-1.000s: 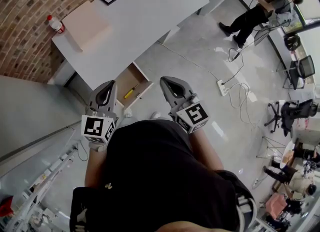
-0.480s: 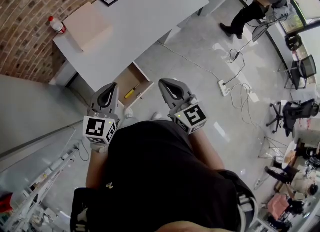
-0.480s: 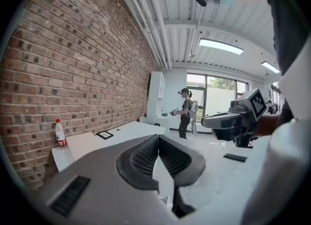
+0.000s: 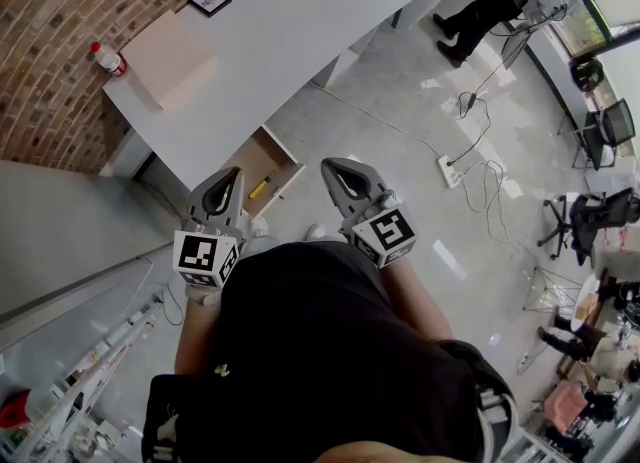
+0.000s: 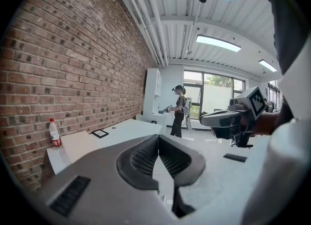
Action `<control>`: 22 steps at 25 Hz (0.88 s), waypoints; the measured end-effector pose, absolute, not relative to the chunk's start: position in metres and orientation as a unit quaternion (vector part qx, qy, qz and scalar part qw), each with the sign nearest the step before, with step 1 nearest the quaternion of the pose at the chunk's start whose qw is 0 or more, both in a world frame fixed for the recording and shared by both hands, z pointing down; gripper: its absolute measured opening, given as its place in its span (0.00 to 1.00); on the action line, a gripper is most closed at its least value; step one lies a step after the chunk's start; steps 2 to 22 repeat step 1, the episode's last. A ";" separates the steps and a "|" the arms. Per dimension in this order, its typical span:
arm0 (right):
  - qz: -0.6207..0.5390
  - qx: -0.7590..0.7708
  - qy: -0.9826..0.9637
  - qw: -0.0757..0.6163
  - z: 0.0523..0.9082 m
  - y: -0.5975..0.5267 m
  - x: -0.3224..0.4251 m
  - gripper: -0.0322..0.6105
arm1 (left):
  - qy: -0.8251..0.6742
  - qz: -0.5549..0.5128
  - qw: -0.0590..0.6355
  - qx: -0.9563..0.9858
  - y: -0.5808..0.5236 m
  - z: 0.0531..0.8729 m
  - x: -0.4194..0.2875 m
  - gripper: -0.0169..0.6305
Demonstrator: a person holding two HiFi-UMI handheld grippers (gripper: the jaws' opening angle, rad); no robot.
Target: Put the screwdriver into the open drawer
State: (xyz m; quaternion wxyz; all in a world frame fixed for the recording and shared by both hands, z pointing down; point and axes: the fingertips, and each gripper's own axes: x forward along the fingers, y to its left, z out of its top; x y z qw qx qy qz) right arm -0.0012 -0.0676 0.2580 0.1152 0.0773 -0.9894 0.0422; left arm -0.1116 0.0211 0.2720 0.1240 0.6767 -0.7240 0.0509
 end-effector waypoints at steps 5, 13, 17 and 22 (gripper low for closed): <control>0.042 0.078 -0.989 0.115 0.258 -0.069 0.001 0.07 | -0.723 0.051 0.124 0.677 0.020 0.273 -0.109 0.03; 0.042 0.078 -0.989 0.115 0.258 -0.069 0.001 0.07 | -0.723 0.051 0.124 0.677 0.020 0.273 -0.109 0.03; 0.042 0.078 -0.989 0.115 0.258 -0.069 0.001 0.07 | -0.723 0.051 0.124 0.677 0.020 0.273 -0.109 0.03; 0.042 0.078 -0.989 0.115 0.258 -0.069 0.001 0.07 | -0.723 0.051 0.124 0.677 0.020 0.273 -0.109 0.03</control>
